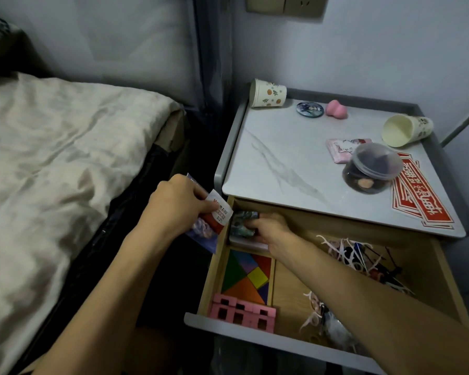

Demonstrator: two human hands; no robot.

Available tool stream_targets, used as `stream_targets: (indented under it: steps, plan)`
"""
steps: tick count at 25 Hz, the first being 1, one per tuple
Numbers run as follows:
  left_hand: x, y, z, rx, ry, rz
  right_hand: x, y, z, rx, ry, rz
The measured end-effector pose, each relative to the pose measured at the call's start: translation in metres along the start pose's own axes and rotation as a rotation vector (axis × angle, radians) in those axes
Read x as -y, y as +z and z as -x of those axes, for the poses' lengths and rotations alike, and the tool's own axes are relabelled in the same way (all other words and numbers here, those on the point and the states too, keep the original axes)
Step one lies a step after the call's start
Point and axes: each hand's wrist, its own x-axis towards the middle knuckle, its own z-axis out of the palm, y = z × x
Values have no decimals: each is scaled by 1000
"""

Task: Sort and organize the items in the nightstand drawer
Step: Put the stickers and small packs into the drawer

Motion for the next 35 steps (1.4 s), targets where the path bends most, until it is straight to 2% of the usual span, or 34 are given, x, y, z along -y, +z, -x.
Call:
stream_targets:
  steps: [4,10,16,18,21,23,27,31,33,35]
  plan:
    - [2,2,-1,21,2,30,-7,5,-16,-61,-63,140]
    - [-1,4,-1,22,-12,36,-17,-4,-28,-137,-266,658]
    - [-8,9,4,80,-9,72,-9,-9,-10,-120,-301,817]
    - [-8,10,4,91,-4,115,-8,-14,14,-80,-328,716]
    - [-8,13,2,87,-19,248,-10,-23,67,172,-334,168]
    - [-10,15,4,75,-36,334,-11,-28,90,240,-325,-22]
    - [-22,17,14,170,-27,470,-2,-33,108,208,-378,-101]
    - [-29,20,20,231,-1,429,6,-41,108,134,-463,-99]
    - [-31,17,22,250,-10,466,13,-48,106,184,-466,-150]
    - [-33,12,23,279,-37,524,19,-55,104,220,-509,-39]
